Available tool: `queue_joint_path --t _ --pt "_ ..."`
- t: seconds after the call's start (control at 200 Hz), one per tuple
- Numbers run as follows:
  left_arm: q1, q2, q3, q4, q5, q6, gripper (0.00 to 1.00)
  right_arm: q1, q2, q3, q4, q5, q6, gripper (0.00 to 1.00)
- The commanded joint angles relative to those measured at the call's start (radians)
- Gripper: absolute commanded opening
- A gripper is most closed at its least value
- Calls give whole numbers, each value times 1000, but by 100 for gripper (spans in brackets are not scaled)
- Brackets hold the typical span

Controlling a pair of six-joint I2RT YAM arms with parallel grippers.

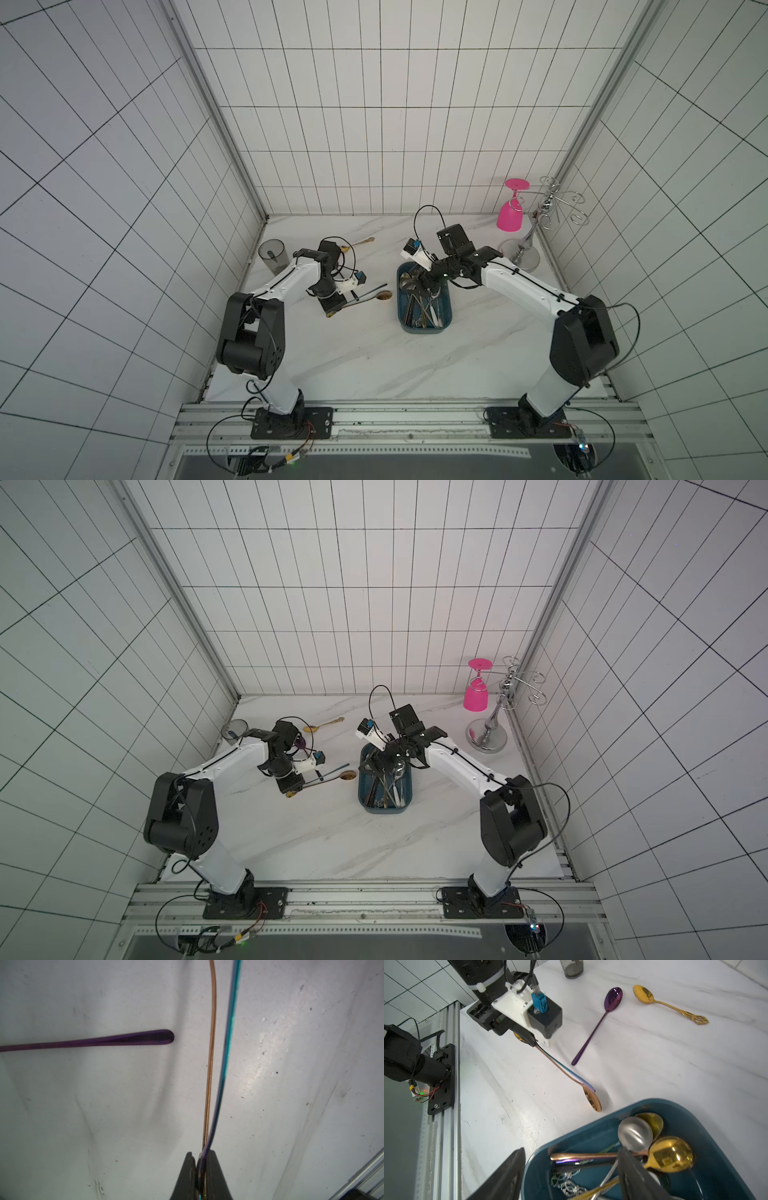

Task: Put the spoon into the storage box
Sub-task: Pick up the spoon from the center of the board.

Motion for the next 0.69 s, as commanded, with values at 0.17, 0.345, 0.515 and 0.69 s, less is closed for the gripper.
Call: queue_joint_path --t 0.17,0.345,0.515,0.69 --pt "-8 -43 -19 5 33 25 0 48 279 318 -210 -98 -213 74" --pt "-14 -40 -11 1 34 25 0 55 419 451 -288 -117 -260 71" --pt "-16 -42 -9 -1 31 27 0 62 474 501 -326 -131 -300 61" --pt "-16 -42 -8 -1 31 30 0 62 500 506 -340 -173 -336 42"
